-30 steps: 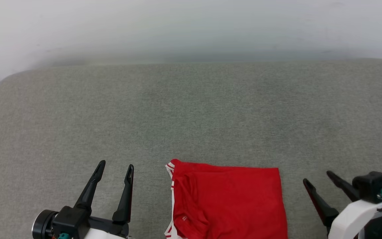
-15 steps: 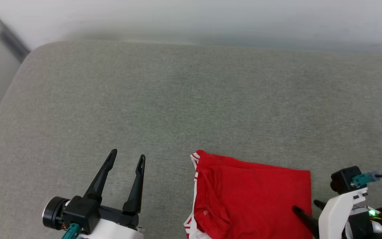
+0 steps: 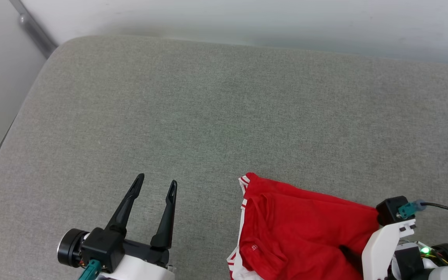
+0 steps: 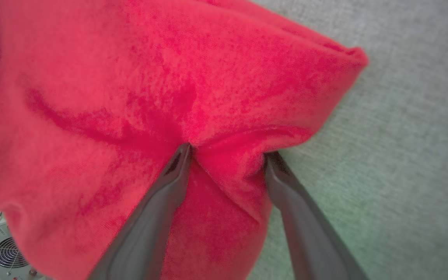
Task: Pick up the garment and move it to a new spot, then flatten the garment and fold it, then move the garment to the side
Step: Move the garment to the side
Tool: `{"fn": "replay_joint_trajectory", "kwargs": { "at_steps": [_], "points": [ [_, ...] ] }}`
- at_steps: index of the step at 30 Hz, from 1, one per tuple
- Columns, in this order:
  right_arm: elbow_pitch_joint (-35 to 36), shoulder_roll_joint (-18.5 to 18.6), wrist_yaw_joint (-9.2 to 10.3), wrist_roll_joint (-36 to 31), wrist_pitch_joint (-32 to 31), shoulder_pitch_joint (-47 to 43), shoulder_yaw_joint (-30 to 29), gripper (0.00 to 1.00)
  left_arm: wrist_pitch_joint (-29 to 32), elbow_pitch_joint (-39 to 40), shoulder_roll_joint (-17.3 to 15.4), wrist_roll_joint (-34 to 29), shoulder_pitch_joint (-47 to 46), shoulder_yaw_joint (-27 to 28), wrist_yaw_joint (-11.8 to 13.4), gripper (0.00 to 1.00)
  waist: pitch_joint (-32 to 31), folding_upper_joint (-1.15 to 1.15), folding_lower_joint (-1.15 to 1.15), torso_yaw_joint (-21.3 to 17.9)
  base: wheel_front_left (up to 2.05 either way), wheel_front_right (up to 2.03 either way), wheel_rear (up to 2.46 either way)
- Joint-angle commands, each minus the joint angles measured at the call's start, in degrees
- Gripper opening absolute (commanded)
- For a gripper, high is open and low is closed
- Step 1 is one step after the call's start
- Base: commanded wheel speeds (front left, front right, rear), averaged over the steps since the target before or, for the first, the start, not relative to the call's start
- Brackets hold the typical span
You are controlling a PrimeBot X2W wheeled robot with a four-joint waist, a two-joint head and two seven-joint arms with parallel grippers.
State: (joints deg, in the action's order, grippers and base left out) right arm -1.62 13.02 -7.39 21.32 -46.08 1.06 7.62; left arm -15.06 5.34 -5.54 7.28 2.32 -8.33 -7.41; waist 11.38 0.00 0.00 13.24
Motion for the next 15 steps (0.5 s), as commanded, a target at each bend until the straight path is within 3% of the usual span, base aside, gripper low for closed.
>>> {"fn": "replay_joint_trajectory", "kwargs": {
  "at_steps": [1,2,8,15],
  "points": [
    [-3.14,-1.17,-0.17,-0.15,-0.23,-1.11,2.2,0.13,-0.15,-0.14,0.11,-0.2,-0.45,-0.02,-0.08,1.0,-0.09,0.0,0.0,0.01,0.0,0.0,0.0],
    [-3.51,-0.91,-0.17,-0.39,0.2,-0.9,2.83,0.0,-0.15,-0.22,0.15,-0.21,-0.39,-0.1,-0.08,1.0,-0.2,0.0,0.0,-0.03,0.0,0.0,0.0],
    [-2.74,3.08,-0.03,-3.76,4.94,2.53,4.15,0.0,-0.15,-0.61,-0.1,-0.06,0.2,-0.74,-0.08,1.0,-1.17,0.0,0.0,-1.96,0.0,0.0,0.0],
    [2.15,12.51,-0.07,-9.62,6.07,8.06,9.97,0.0,-0.14,-1.14,-1.09,-1.05,-2.08,-4.27,-0.08,1.0,0.9,0.0,0.0,-8.74,0.0,0.0,0.0]
  ]
}}
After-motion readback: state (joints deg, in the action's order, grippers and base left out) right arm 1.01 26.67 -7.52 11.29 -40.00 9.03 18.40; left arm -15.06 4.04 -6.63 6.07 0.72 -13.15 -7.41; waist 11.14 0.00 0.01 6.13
